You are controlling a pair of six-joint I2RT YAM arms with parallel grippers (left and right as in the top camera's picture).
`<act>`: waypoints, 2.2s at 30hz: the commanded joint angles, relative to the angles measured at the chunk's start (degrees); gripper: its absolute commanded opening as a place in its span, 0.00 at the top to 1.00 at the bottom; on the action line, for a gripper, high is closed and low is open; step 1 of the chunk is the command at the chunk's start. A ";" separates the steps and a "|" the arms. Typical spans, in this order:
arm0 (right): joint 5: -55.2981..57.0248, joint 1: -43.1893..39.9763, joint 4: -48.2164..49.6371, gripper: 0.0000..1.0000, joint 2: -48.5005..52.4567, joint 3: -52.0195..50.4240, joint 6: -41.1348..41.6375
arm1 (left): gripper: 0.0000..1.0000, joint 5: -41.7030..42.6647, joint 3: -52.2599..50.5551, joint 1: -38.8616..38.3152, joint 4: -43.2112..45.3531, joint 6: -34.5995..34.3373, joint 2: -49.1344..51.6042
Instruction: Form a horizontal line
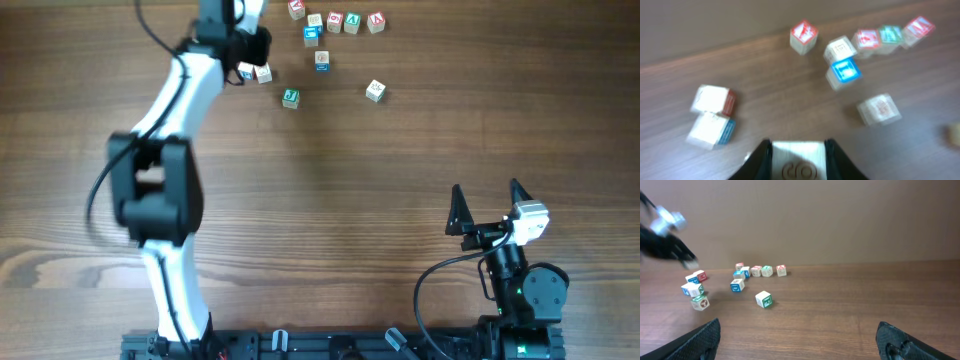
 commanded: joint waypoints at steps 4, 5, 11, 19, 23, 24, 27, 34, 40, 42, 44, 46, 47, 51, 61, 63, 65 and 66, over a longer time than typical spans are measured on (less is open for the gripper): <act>0.55 -0.39 0.15 0.00 -0.35 -0.04 0.96 | 0.96 -1.01 0.70 0.04 -27.85 -3.56 -23.30; 0.55 -0.39 0.15 0.00 -0.35 -0.04 0.96 | 0.96 -1.01 0.63 0.04 -31.98 -5.05 -24.92; 0.55 -0.39 0.15 0.00 -0.35 -0.04 0.98 | 0.96 -1.46 -5.70 -1.49 -42.10 -11.17 -30.16; 0.55 -0.39 0.15 0.00 -0.35 -0.04 0.96 | 0.96 -11.80 -39.63 -5.14 -17.62 -23.43 -36.44; 0.55 -0.39 0.15 0.00 -0.35 -0.04 0.98 | 0.96 -15.76 -55.67 -4.13 0.28 -29.64 -36.63; 0.55 -0.39 0.15 0.00 -0.35 -0.04 0.98 | 0.96 -16.28 -58.21 -3.78 3.41 -30.49 -36.63; 0.55 -0.39 0.15 0.00 -0.35 -0.04 0.94 | 0.96 -16.22 -63.28 -3.30 10.40 -30.40 -36.63; 0.55 -0.39 0.15 0.00 -0.35 -0.04 0.96 | 0.95 -16.87 -65.99 -3.30 16.85 -27.76 -36.20; 0.55 -0.39 0.15 0.00 -0.35 -0.04 0.96 | 0.84 -22.36 -65.99 -3.30 17.29 -20.83 -34.25; 0.55 -0.39 0.15 0.00 -0.35 -0.04 0.98 | 0.81 -22.58 -65.99 -3.30 17.27 -19.58 -34.18; 0.55 -0.39 0.15 0.00 -0.35 -0.04 0.96 | 0.75 -22.56 -65.99 -3.30 17.27 -19.61 -34.21; 0.55 -0.39 0.15 0.00 -0.35 -0.04 0.96 | 0.62 -22.12 -65.99 -3.30 17.27 -19.87 -34.21; 0.55 -0.39 0.15 0.00 -0.35 -0.04 0.96 | 0.57 -21.90 -65.99 -3.30 17.25 -19.85 -34.21; 0.55 -0.39 0.15 0.00 -0.35 -0.04 0.96 | 0.45 -21.49 -65.96 -3.32 17.25 -19.85 -34.49; 0.55 -0.39 0.15 0.00 -0.35 -0.04 0.98 | 0.30 -10.27 -60.19 -3.41 10.08 -23.71 -48.50; 0.55 -0.39 0.15 0.00 -0.35 -0.04 0.98 | 0.29 -9.27 -58.42 -3.41 7.32 -25.51 -53.46; 0.55 -0.39 0.13 0.00 -0.35 -0.04 0.98 | 0.13 -9.01 -57.22 -3.41 4.68 -28.06 -59.23; 0.55 -0.39 0.15 0.00 -0.35 -0.04 0.96 | 0.00 -9.03 -57.13 -3.41 3.89 -28.89 -61.37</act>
